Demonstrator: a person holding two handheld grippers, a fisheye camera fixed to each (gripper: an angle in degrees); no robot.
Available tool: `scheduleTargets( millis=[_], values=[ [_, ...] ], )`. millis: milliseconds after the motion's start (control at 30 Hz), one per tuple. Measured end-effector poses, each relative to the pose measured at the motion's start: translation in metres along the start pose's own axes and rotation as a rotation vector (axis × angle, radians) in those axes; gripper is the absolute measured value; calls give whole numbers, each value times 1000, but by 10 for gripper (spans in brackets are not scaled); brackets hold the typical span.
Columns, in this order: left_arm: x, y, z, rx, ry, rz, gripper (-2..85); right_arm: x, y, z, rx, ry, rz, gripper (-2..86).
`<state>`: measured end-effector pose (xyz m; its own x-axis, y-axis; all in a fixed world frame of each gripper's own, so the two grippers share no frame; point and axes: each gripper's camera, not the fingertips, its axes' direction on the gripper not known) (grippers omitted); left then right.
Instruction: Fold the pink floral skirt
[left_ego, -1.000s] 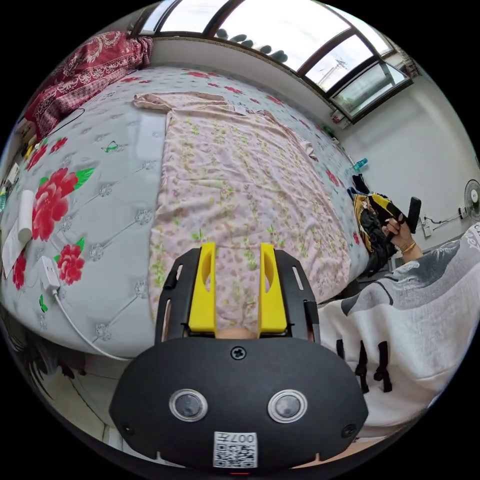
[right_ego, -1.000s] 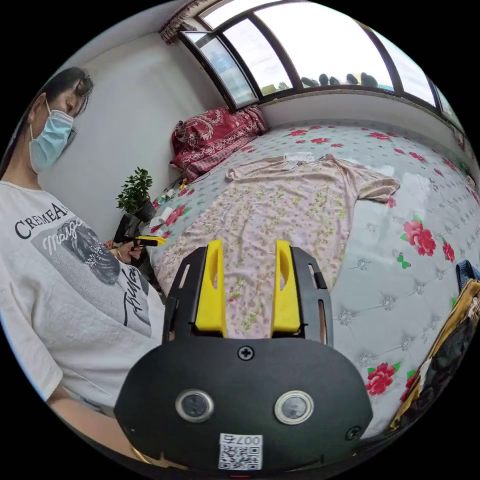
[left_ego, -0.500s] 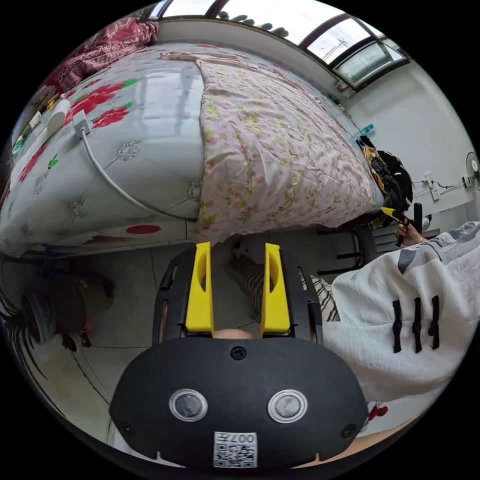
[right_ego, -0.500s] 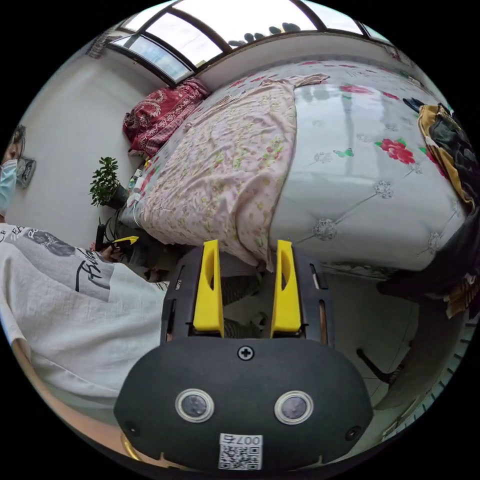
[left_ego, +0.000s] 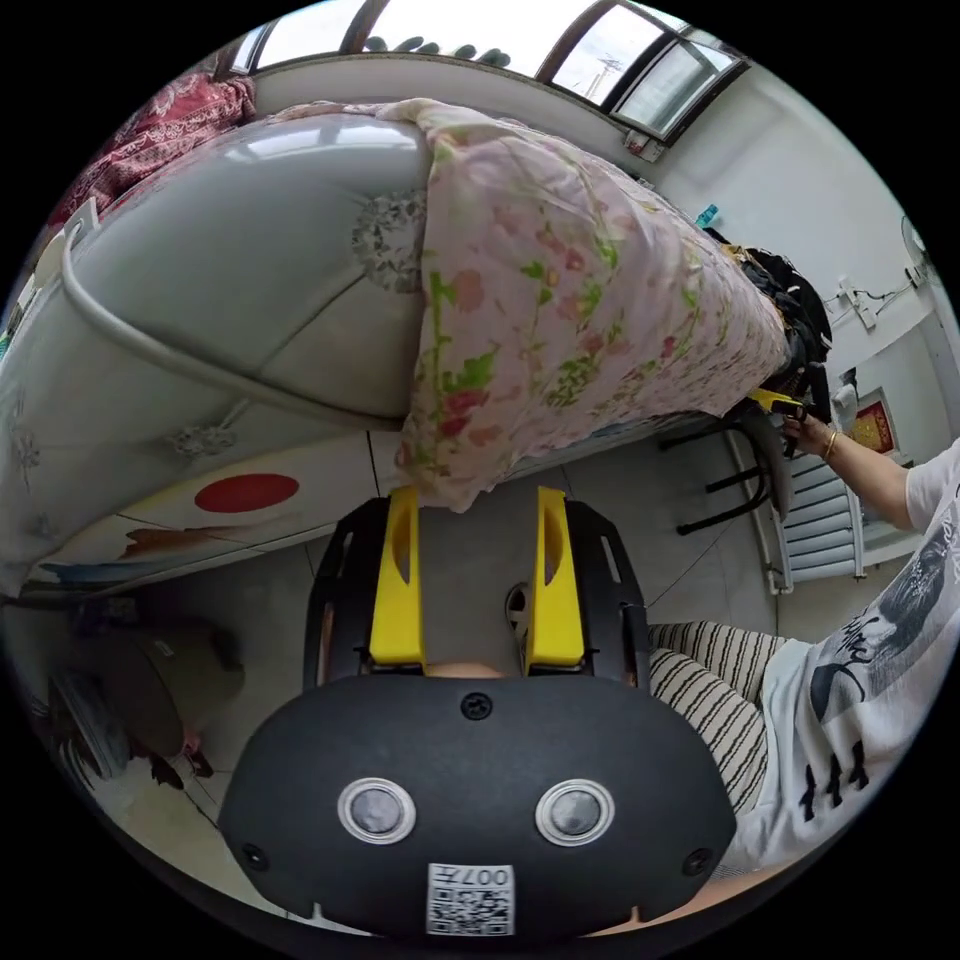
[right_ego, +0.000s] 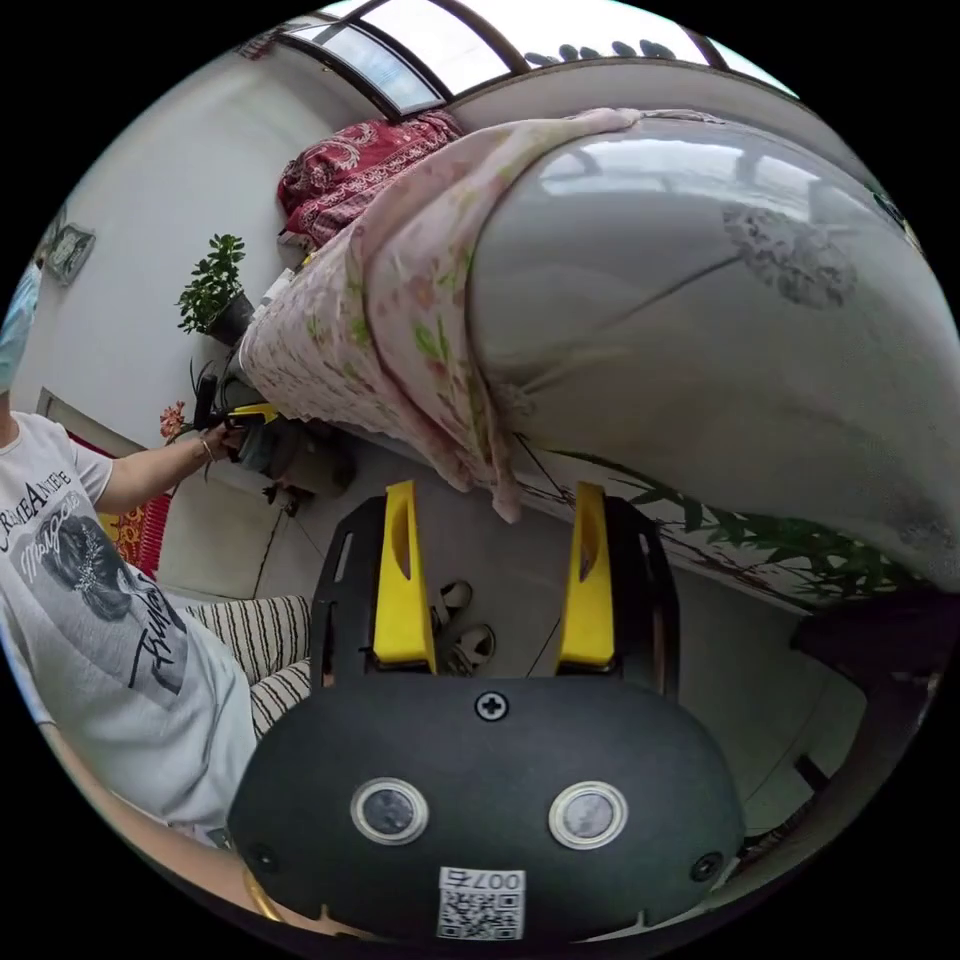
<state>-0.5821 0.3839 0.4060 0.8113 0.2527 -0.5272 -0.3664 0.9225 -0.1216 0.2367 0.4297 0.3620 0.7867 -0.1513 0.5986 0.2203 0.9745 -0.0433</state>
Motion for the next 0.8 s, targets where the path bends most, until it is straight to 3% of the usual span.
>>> scheduleTargets(
  millis=[167,267,567,800],
  values=[
    [4,-14,18,-7,14,108,111,6,-1,19,28,-2,-24,81],
    [2,-21,19,2,29,140,8,16,-1,21,-3,-20,-13,23],
    [7,-5,-38,-144,223,120,-9,-1,17,-42,-128,-237,-34,-3],
    [15,-25,-155,-146,426,73,-9,-23,-1,-171,-16,-412,-6,-4]
  ],
)
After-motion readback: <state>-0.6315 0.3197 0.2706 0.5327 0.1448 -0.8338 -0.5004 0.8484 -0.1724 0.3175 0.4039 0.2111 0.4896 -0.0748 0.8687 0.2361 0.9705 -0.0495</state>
